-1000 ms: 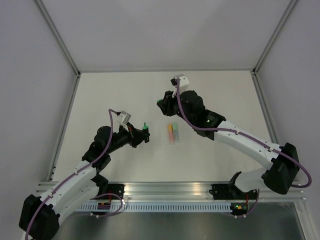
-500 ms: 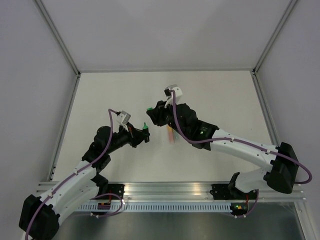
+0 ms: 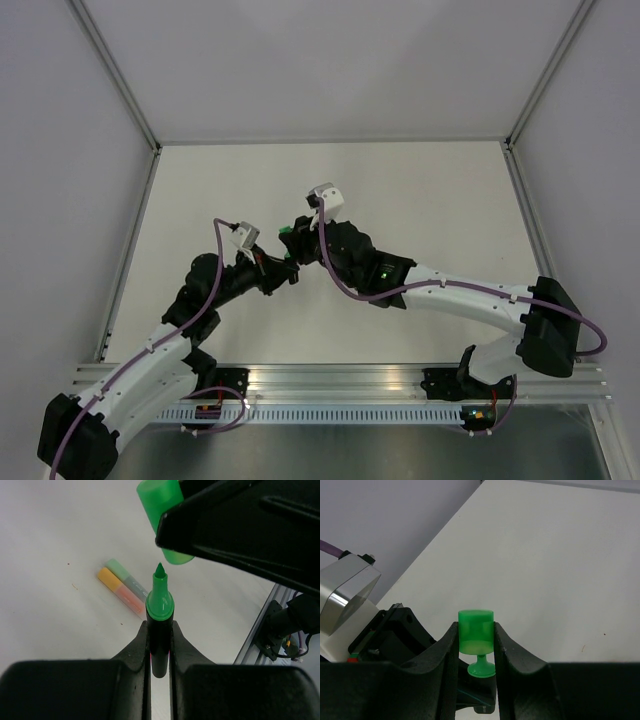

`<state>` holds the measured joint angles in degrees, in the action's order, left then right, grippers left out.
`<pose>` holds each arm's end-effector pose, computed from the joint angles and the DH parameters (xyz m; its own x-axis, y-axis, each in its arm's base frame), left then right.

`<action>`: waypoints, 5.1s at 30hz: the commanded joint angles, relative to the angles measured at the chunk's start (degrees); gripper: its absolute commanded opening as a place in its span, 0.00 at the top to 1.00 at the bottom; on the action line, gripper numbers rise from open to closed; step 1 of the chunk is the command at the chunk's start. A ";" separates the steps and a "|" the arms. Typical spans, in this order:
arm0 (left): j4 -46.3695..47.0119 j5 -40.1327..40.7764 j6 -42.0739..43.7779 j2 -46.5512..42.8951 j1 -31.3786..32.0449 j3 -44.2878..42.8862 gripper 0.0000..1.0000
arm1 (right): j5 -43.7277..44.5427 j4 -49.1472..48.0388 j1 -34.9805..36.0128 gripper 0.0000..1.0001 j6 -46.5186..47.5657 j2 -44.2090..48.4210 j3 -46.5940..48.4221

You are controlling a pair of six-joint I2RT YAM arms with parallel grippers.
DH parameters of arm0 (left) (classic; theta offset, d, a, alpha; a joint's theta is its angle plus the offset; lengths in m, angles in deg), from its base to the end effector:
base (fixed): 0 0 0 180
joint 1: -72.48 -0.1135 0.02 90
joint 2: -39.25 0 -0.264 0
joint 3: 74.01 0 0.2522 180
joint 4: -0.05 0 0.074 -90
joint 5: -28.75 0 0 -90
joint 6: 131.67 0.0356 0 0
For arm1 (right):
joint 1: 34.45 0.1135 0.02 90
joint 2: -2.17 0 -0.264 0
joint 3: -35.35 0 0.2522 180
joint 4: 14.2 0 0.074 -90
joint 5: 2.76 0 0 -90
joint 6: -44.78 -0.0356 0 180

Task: Insert the pens into the pen caps

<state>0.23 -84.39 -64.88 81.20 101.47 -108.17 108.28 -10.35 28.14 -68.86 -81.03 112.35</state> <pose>0.1501 -0.0991 0.2417 -0.4164 -0.1836 -0.8905 0.6771 0.5910 -0.4385 0.1702 0.3004 0.3297 -0.3406 0.1562 -0.9271 -0.5777 0.7432 0.3374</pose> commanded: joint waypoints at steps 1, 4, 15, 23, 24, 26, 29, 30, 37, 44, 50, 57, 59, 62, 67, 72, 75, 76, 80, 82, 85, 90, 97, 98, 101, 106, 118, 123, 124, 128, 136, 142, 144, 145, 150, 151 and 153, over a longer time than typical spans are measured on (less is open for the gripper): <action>4.43 -2.44 0.18 -1.17 0.01 -1.39 0.98 | 3.31 -3.97 1.04 1.00 1.93 -0.65 0.39; 4.26 -2.09 0.17 -1.35 -0.08 -1.31 0.98 | 3.75 -3.98 1.31 1.00 2.72 -1.18 0.48; 3.73 -1.21 0.09 -3.10 0.01 -1.04 0.98 | 8.32 -5.29 4.74 1.00 6.32 -1.35 -1.54; 5.93 -0.77 -2.37 -3.55 -0.08 0.19 0.98 | 13.58 -8.98 8.34 1.00 8.61 -1.35 -5.67; 5.93 -1.12 -2.38 -3.63 -0.08 0.19 0.98 | 14.11 -9.25 8.60 1.00 8.70 -1.53 -5.94; 5.84 -1.03 -2.38 -3.90 -0.08 0.27 0.98 | 15.78 -10.12 9.57 1.00 8.96 -1.88 -6.73; 6.37 -1.12 -2.64 -5.04 -0.08 0.71 0.98 | 17.63 -12.66 11.06 1.00 9.05 -2.49 -8.13; 6.63 -1.30 -2.73 -5.39 -0.08 0.89 0.98 | 19.29 -13.20 11.41 1.00 9.14 -2.76 -8.40; 8.65 -3.05 -3.08 -7.85 -0.08 1.94 0.98 | 22.03 -19.35 14.49 0.87 12.39 -4.43 -10.77; 9.62 -4.63 -3.08 -8.21 0.01 2.12 0.98 | 21.06 -21.99 14.76 0.67 13.62 -3.64 -12.79; 9.88 -5.08 -2.90 -8.21 -0.08 2.12 0.98 | 19.66 -21.47 14.84 0.47 13.44 -2.76 -11.83; 11.20 -6.74 -3.08 -8.56 -0.08 2.47 0.98 | 18.08 -17.60 14.84 0.35 14.14 -0.39 -8.41; 12.16 -7.79 -3.17 -8.73 -0.08 2.65 0.98 | 17.55 -14.71 14.76 0.30 14.58 1.02 -7.26; 14.18 -9.90 -3.60 -8.64 0.01 3.09 0.98 | 15.97 -8.12 13.79 0.23 15.20 2.60 -3.49; 19.72 -14.91 -5.36 -7.68 -0.08 4.14 0.98 | 1.95 -1.26 7.47 0.23 11.08 9.08 -2.51; 29.02 -22.56 -9.14 -4.26 0.01 5.20 0.98 | -11.08 1.47 1.94 0.24 11.86 15.25 -4.79; 32.46 -25.11 -10.72 -2.24 0.01 5.37 0.98 | -16.10 4.19 1.40 0.24 13.88 18.59 -4.97; 33.26 -25.64 -10.99 -1.79 0.01 5.46 0.98 | -17.42 4.72 1.40 0.23 14.40 18.95 -4.97; 34.49 -26.96 -11.52 -0.65 0.01 5.46 0.98 | -22.34 6.66 1.13 0.23 15.02 19.39 -3.40; 35.45 -27.49 -11.87 -0.30 0.01 5.81 0.98 | -24.81 7.01 0.61 0.23 14.59 19.04 -2.95; 38.09 -28.80 -12.83 0.67 0.01 6.16 0.98 | -31.39 6.22 -1.32 0.26 13.19 17.64 -2.08; 39.59 -28.81 -13.45 1.81 0.01 6.43 0.98 | -34.66 7.02 -3.17 0.28 13.00 15.00 -0.23; 40.29 -28.81 -13.71 2.08 0.01 6.69 0.98 | -35.98 5.17 -4.49 0.36 11.77 13.94 -0.84; 40.29 -28.81 -13.63 2.17 0.01 6.69 0.98 | -36.15 4.73 -4.58 0.38 11.34 13.94 -1.28; 40.38 -28.72 -13.63 2.25 0.01 6.78 0.98 | -36.42 4.02 -4.58 0.41 11.07 13.94 -1.54; 40.56 -28.81 -13.71 2.08 0.01 6.87 0.98 | -36.59 3.76 -4.67 0.46 11.07 13.76 -1.89; 44.51 -29.60 -16.25 1.99 0.01 7.75 0.98 | -42.39 2.27 -4.76 0.70 10.10 13.50 -5.23; 46.44 -29.69 -17.40 1.90 0.01 8.10 0.98 | -43.71 2.88 -4.75 0.83 9.75 12.71 -6.99; 46.45 -29.43 -17.84 1.90 0.01 8.10 0.98 | -43.97 3.05 -4.76 0.85 9.75 12.54 -7.17; 48.55 -29.51 -20.12 2.69 0.01 7.84 0.98 | -44.07 4.81 -4.76 1.00 9.93 12.71 -7.61; 54.10 -30.83 -29.70 5.15 0.01 4.15 0.98 | -47.49 5.96 -4.76 1.00 12.30 13.94 -10.86; 51.38 -27.41 -30.33 5.07 0.01 2.74 0.98 | -47.14 8.68 -4.76 1.00 11.69 14.29 -11.74; 44.98 -24.42 -27.71 3.84 0.01 1.78 0.98 | -46.27 9.65 -4.76 1.00 10.90 14.20 -11.83; 43.04 -23.46 -26.73 3.40 0.01 1.51 0.98 | -45.83 9.74 -4.67 1.00 10.37 14.29 -11.91; 41.08 -20.81 -26.19 3.31 -0.08 0.02 0.98 | -46.09 8.51 -4.76 1.00 8.35 13.68 -13.93; 41.09 -20.64 -26.28 3.48 -0.08 -0.16 0.98 | -46.35 8.33 -4.76 1.00 7.82 13.68 -14.28; 40.48 -19.67 -26.28 3.66 -0.08 -0.86 0.98 | -47.58 7.28 -4.76 1.00 7.29 14.11 -16.12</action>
<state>35.29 -114.66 -90.82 85.46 101.89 -102.69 66.23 -12.29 22.11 -61.38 -65.79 101.18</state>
